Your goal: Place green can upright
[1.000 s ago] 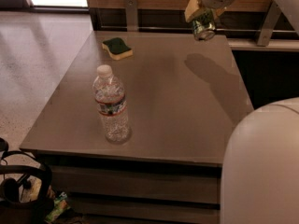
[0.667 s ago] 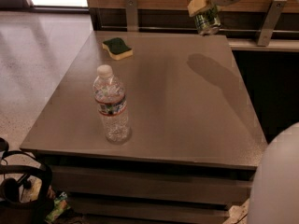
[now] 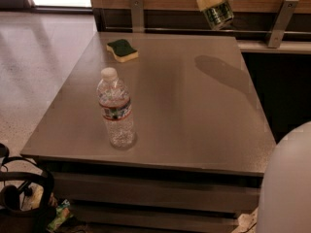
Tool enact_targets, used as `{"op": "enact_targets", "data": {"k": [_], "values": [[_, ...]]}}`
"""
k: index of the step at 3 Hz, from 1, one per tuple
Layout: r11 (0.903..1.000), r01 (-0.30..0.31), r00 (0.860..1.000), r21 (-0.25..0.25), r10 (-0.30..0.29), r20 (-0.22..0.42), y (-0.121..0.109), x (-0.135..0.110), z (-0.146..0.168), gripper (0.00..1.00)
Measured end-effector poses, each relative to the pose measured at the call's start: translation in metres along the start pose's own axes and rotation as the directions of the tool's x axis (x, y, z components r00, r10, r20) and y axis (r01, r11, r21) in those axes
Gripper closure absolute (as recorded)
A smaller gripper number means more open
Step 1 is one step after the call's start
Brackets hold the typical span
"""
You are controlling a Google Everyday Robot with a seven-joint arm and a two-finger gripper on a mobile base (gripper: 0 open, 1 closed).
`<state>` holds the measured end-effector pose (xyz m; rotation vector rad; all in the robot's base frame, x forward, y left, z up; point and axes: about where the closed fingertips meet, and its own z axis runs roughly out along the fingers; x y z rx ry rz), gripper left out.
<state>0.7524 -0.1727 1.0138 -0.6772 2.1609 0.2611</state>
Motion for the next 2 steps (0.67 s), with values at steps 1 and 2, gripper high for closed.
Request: {"op": "enact_targets", "data": {"k": [1, 2], "values": [[0.9925, 0.109, 0.993, -0.056, -0.106, 0.049, 0.0018, -0.0081, 0.0065, 1.00], [0.9705, 0.224, 0.969, -0.089, -0.213, 0.124, 0.0051, -0.0113, 0.0138, 1.00]]}}
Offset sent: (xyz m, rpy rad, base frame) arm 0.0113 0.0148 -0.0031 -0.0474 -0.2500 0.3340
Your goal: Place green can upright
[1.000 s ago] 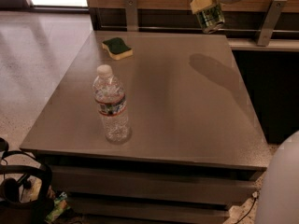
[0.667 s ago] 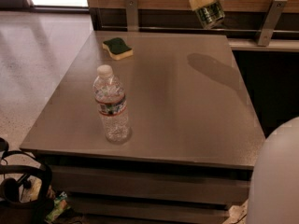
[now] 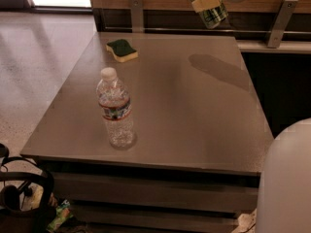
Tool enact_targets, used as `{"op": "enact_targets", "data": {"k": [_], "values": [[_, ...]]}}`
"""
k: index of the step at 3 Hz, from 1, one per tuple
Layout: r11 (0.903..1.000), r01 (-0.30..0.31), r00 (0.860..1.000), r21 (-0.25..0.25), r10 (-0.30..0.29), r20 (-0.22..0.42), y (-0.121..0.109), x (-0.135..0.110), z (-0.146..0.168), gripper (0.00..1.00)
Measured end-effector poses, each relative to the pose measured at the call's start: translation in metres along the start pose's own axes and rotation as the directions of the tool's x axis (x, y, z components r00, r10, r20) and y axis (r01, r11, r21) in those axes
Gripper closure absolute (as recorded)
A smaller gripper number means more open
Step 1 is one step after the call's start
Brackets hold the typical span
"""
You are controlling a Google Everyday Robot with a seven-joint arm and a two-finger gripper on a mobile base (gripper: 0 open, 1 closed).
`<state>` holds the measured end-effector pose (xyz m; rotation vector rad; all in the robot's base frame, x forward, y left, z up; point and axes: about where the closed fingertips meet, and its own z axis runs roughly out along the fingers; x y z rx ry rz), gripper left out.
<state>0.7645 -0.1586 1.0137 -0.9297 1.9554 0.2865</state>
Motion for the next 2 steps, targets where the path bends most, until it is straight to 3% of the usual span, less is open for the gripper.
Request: {"op": "enact_targets", "data": {"k": [1, 2], "values": [[0.9975, 0.066, 0.995, -0.024, -0.064, 0.072, 0.0107, 0.0107, 0.0110, 1.00], [0.9977, 0.063, 0.995, -0.025, -0.061, 0.075, 0.0104, 0.0097, 0.0109, 1.00]]}}
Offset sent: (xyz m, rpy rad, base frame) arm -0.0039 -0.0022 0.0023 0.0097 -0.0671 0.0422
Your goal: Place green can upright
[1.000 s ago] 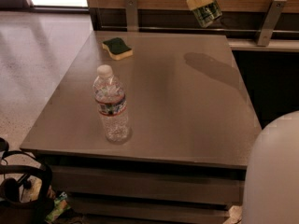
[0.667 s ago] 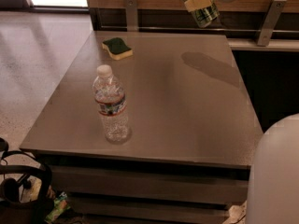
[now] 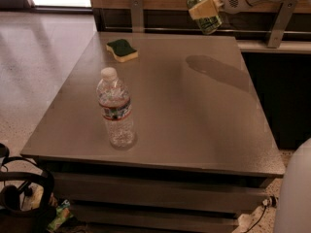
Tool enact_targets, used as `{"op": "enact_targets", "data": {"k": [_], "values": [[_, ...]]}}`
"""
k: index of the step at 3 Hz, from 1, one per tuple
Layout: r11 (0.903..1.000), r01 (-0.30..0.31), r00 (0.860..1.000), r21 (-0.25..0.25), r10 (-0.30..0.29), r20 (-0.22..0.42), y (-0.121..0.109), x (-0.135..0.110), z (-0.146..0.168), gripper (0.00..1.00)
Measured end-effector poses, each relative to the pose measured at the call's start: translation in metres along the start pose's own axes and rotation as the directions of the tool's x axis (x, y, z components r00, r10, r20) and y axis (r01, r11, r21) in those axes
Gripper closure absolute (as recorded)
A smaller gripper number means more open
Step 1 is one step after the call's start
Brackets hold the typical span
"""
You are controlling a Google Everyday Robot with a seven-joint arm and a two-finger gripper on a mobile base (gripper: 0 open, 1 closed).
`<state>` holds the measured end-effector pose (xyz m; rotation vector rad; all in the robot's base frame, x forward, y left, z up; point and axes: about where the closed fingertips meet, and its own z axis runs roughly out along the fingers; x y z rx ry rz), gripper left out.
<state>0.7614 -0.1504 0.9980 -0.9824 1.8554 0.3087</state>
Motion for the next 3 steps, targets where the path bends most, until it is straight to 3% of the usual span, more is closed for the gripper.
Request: {"op": "enact_targets", "data": {"k": [1, 2, 3], "values": [[0.9999, -0.005, 1.000, -0.011, 0.006, 0.024, 0.002, 0.001, 0.005, 1.00], [0.9992, -0.010, 0.992, -0.040, 0.015, 0.122, 0.003, 0.001, 0.015, 1.00], [0.9958, -0.024, 0.964, -0.088, 0.047, 0.262, 0.011, 0.010, 0.022, 1.00]]}}
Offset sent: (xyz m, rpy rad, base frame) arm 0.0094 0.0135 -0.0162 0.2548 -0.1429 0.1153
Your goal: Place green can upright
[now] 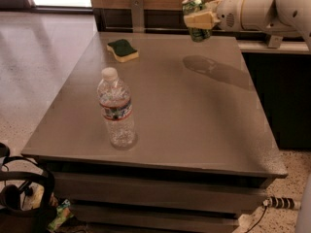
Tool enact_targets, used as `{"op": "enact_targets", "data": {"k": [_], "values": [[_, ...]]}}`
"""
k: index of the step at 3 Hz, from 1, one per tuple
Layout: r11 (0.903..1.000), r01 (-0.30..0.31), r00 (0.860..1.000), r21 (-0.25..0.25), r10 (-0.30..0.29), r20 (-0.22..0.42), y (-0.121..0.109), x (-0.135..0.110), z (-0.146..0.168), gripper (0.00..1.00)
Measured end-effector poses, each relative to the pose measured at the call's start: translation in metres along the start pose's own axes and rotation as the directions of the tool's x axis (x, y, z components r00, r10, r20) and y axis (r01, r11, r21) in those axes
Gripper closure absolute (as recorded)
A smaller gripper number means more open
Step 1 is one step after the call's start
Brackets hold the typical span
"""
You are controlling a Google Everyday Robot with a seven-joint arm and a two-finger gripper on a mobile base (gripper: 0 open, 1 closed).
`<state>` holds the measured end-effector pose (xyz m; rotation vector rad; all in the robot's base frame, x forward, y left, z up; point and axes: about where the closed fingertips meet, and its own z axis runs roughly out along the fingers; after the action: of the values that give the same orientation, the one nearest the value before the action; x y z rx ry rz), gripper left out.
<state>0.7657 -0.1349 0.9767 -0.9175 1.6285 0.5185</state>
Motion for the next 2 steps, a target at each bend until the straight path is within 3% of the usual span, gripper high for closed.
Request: {"op": "enact_targets", "data": {"k": [1, 2], "values": [[0.9995, -0.007, 0.997, -0.030, 0.009, 0.082, 0.006, 0.007, -0.003, 1.00], [0.9968, -0.038, 0.983, -0.070, 0.049, 0.174, 0.014, 0.025, -0.008, 1.00]]}}
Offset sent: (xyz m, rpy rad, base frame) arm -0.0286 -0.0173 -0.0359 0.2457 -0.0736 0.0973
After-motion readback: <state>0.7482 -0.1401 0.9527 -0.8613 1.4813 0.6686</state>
